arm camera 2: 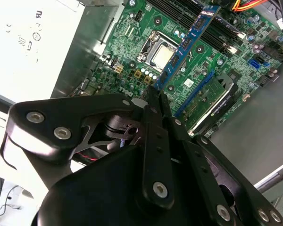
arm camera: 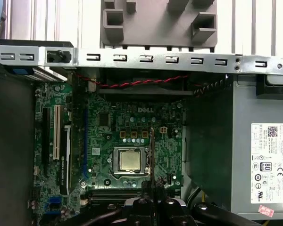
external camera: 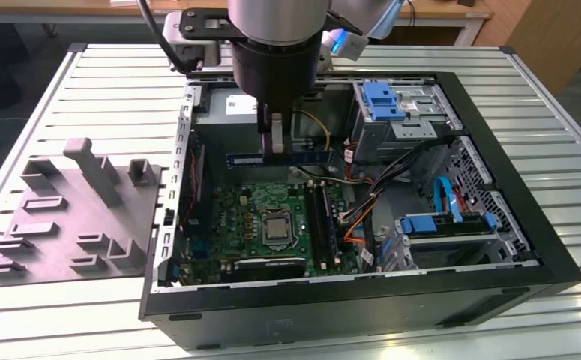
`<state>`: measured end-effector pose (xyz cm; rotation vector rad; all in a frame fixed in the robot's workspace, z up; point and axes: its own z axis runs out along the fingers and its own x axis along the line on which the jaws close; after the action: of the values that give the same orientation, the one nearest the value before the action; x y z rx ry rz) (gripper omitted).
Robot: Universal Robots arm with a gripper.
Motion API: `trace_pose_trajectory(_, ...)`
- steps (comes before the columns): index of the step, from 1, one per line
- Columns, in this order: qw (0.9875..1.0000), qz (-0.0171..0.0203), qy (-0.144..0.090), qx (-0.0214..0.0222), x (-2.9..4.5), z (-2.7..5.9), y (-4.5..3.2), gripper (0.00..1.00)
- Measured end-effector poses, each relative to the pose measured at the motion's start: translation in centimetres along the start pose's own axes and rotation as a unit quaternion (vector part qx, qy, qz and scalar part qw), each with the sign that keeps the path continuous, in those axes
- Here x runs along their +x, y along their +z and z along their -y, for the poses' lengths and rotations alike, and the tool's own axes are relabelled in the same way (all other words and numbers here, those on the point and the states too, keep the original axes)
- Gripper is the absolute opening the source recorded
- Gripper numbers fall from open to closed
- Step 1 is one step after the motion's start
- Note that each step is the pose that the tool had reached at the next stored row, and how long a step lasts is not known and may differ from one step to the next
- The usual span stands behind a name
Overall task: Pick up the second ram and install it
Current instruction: 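Pick up the second ram and move it above second insertion slot, then insert the second ram into the second slot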
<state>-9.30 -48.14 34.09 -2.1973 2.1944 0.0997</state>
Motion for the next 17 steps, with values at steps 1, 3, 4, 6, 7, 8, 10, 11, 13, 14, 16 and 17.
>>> trace_pose_trajectory(1,1.0,0.0,0.0,0.0,0.01,0.0,0.07,0.14)
trace_pose_trajectory(3,1.0,-0.0001,0.0,-0.0001,0.02,0.0,0.13,0.14)
trace_pose_trajectory(4,1.0,0.0,0.0,0.0,0.02,0.0,0.16,0.14)
trace_pose_trajectory(6,1.0,0.0,0.0,0.0,0.02,0.01,0.18,0.14)
trace_pose_trajectory(7,1.0,0.0,0.0,0.0,0.02,0.0,0.19,0.14)
trace_pose_trajectory(8,1.0,0.0,0.0,0.0,0.02,0.0,0.19,0.14)
trace_pose_trajectory(10,1.0,0.0,0.0,0.0,0.02,0.0,0.19,0.14)
trace_pose_trajectory(11,1.0,0.0,0.0,0.0,0.02,0.0,0.19,0.14)
trace_pose_trajectory(13,1.0,0.0,0.0,0.0,0.02,0.0,0.19,0.14)
trace_pose_trajectory(14,1.0,0.0,0.0,0.0,0.02,0.0,0.19,0.14)
trace_pose_trajectory(16,1.0,0.0,0.0,0.0,0.02,0.0,0.19,0.14)
trace_pose_trajectory(17,1.0,0.0,0.003,0.0001,0.02,0.01,0.2,0.14)
